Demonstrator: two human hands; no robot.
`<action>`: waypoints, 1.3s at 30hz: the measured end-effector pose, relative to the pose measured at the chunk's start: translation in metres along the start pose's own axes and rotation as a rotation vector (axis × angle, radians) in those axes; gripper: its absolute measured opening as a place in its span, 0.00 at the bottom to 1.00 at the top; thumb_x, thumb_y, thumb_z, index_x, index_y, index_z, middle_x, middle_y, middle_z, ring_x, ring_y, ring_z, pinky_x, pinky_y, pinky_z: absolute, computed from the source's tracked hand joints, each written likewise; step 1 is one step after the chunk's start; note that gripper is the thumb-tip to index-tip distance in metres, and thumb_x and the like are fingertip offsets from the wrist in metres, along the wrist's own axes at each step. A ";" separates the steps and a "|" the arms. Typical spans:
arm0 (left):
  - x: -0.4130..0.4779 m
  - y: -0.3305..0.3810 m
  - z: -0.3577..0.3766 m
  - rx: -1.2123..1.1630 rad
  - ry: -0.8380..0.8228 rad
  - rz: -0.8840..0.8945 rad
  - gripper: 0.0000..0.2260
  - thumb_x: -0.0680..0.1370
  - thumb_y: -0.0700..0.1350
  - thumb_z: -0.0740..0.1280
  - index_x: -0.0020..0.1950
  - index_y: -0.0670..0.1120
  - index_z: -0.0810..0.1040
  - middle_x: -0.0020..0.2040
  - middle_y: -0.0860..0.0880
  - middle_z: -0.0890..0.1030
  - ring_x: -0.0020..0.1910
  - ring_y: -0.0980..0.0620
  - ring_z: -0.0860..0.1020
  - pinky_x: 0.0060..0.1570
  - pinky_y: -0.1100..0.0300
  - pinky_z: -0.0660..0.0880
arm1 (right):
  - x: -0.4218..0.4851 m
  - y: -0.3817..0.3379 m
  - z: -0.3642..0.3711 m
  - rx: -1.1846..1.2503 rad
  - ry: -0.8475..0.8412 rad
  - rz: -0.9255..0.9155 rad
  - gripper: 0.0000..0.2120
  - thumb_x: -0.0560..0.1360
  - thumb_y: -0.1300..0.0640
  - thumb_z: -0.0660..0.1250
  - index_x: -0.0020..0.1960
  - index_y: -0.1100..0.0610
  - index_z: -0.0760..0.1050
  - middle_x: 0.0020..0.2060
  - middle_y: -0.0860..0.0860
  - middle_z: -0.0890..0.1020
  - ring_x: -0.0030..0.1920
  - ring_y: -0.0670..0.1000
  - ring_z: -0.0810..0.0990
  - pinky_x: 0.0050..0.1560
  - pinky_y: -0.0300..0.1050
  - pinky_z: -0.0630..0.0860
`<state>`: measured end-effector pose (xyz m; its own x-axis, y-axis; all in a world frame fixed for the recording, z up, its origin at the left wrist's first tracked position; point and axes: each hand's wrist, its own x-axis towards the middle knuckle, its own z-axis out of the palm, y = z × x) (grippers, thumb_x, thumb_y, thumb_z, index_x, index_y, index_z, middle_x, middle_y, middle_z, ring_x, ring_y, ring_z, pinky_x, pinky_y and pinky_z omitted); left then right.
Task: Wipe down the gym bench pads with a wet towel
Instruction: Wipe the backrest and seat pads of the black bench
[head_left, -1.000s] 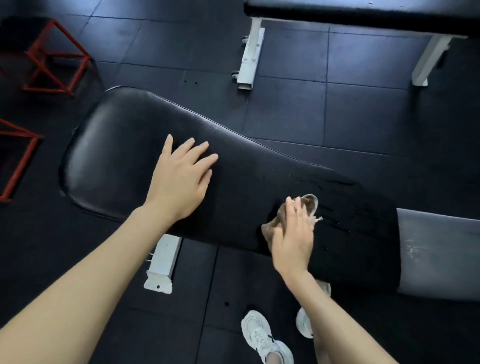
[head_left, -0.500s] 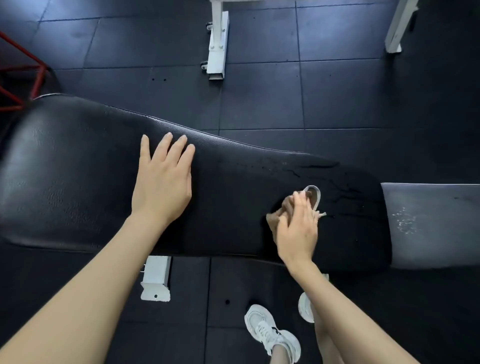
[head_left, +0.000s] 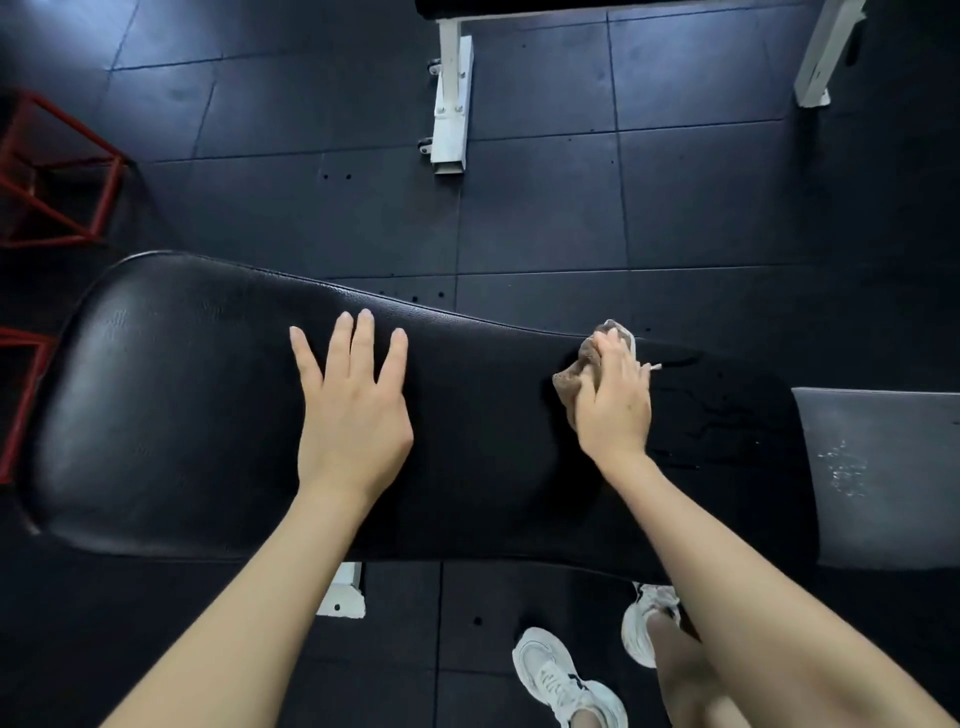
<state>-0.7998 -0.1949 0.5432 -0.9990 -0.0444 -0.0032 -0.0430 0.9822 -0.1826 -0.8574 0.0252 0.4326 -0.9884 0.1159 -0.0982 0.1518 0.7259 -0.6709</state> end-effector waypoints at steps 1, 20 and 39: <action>0.000 0.000 -0.001 0.008 -0.008 0.001 0.22 0.74 0.40 0.57 0.69 0.40 0.70 0.69 0.34 0.67 0.71 0.35 0.62 0.68 0.32 0.47 | -0.001 -0.004 0.001 -0.027 0.002 0.050 0.22 0.73 0.53 0.52 0.64 0.57 0.71 0.68 0.54 0.72 0.70 0.57 0.67 0.72 0.60 0.55; 0.049 0.103 0.023 0.071 -0.150 0.367 0.20 0.79 0.50 0.51 0.67 0.45 0.73 0.68 0.44 0.73 0.69 0.37 0.67 0.68 0.30 0.47 | -0.070 0.046 -0.010 -0.014 0.079 0.108 0.24 0.74 0.52 0.53 0.68 0.56 0.71 0.70 0.56 0.71 0.72 0.59 0.66 0.71 0.62 0.59; 0.060 0.144 0.045 0.036 -0.166 0.286 0.22 0.79 0.49 0.50 0.70 0.43 0.68 0.69 0.41 0.70 0.68 0.38 0.65 0.70 0.37 0.50 | -0.056 0.082 -0.016 -0.009 -0.023 -0.128 0.22 0.77 0.47 0.56 0.68 0.54 0.72 0.71 0.54 0.69 0.73 0.57 0.64 0.73 0.62 0.55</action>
<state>-0.8651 -0.0646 0.4724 -0.9549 0.2001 -0.2195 0.2423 0.9522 -0.1861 -0.7900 0.0889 0.3953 -0.9995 0.0065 -0.0293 0.0245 0.7397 -0.6725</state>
